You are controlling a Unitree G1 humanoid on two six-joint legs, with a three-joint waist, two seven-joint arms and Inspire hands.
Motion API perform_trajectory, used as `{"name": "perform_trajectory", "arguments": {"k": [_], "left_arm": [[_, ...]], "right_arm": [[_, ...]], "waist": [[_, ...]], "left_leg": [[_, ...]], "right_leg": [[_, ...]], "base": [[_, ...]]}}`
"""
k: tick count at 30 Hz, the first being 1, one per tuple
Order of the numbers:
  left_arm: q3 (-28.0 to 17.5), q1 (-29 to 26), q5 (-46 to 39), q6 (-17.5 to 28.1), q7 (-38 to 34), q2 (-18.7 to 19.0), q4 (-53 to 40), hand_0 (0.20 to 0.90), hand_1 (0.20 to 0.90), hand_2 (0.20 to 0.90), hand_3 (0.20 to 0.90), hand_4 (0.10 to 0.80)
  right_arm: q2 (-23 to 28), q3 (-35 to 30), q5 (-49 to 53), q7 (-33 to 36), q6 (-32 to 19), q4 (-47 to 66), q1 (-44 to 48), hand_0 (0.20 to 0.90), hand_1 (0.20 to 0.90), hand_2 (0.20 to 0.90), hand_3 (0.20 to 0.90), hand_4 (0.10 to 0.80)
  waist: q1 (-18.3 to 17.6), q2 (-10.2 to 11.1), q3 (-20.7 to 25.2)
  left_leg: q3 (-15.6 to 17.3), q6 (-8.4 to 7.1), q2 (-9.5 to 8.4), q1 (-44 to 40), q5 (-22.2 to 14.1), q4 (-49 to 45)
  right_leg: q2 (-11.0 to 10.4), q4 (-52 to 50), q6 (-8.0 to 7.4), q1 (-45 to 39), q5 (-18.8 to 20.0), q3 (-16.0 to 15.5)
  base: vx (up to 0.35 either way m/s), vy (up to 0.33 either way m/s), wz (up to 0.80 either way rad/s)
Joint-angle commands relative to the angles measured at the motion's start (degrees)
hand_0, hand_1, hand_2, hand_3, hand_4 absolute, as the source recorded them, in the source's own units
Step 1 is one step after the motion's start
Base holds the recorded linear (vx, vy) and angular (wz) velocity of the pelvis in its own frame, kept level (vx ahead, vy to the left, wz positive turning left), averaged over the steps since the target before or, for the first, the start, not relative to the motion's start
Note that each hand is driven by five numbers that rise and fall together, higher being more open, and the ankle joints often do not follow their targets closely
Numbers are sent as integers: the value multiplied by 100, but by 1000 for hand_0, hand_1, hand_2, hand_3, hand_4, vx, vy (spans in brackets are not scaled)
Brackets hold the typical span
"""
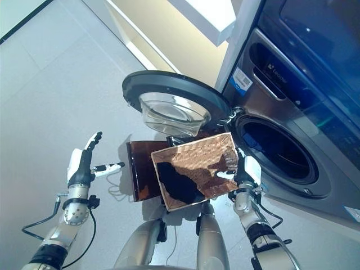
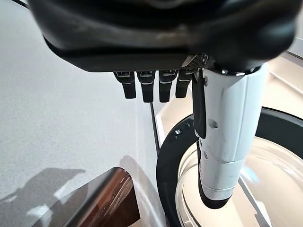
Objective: Pick up the clothes and place them into the washing machine
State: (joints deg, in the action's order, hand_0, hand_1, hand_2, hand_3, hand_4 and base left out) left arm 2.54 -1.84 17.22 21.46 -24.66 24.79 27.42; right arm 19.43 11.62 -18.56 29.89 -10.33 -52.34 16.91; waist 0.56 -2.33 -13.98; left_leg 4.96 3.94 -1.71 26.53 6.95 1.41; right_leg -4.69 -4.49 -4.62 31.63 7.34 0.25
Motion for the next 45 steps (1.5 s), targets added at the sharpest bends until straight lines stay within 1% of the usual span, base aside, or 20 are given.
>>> {"name": "perform_trajectory", "arguments": {"k": [1,13,17,23,33,36,45], "left_arm": [[-377,-15,-130,298,-416,168,-285,900,900,900,900,800],[-38,-118,105,249,-407,178,-207,900,900,900,900,800],[-14,-139,120,246,-412,150,-167,900,900,900,900,800],[-54,-99,31,276,-393,146,-339,900,900,900,900,800],[-88,-63,12,261,-452,191,-412,900,900,900,900,800],[-79,-85,-18,252,-475,177,-402,900,900,900,900,800],[25,-130,-129,234,-499,180,-496,900,900,900,900,800]], "right_arm": [[125,253,51,111,-382,490,-29,900,900,900,900,800],[171,628,-93,-56,-489,767,187,900,900,900,900,800],[175,656,-142,-38,-472,774,260,900,900,900,900,800],[115,759,-101,-99,-470,790,382,900,900,900,900,800],[-115,924,7,-118,-486,742,542,900,900,900,900,800],[-225,1103,-40,-175,-475,722,637,900,900,900,900,800],[-757,1556,78,-291,-428,162,990,900,900,900,900,800]], "waist": [[20,93,198],[4,60,94],[7,64,119],[52,65,157],[84,83,148],[99,84,130],[181,49,44]], "left_leg": [[-75,-252,-181,165,-584,-427],[-37,-242,-162,240,-551,-419],[-40,-238,-162,268,-557,-442],[-54,-246,-174,303,-561,-466],[-46,-246,-168,336,-558,-483],[-47,-245,-176,345,-557,-486],[-26,-237,-184,429,-543,-533]], "right_leg": [[146,148,93,17,-86,-150],[136,161,106,134,-32,-146],[140,142,112,157,-39,-153],[136,145,109,173,-42,-171],[126,140,108,192,-36,-189],[123,148,106,204,-23,-183],[100,142,105,270,11,-192]], "base": [[0,0,0],[0,0,0],[0,0,0],[0,2,4],[0,0,0],[0,0,0],[0,0,0]]}}
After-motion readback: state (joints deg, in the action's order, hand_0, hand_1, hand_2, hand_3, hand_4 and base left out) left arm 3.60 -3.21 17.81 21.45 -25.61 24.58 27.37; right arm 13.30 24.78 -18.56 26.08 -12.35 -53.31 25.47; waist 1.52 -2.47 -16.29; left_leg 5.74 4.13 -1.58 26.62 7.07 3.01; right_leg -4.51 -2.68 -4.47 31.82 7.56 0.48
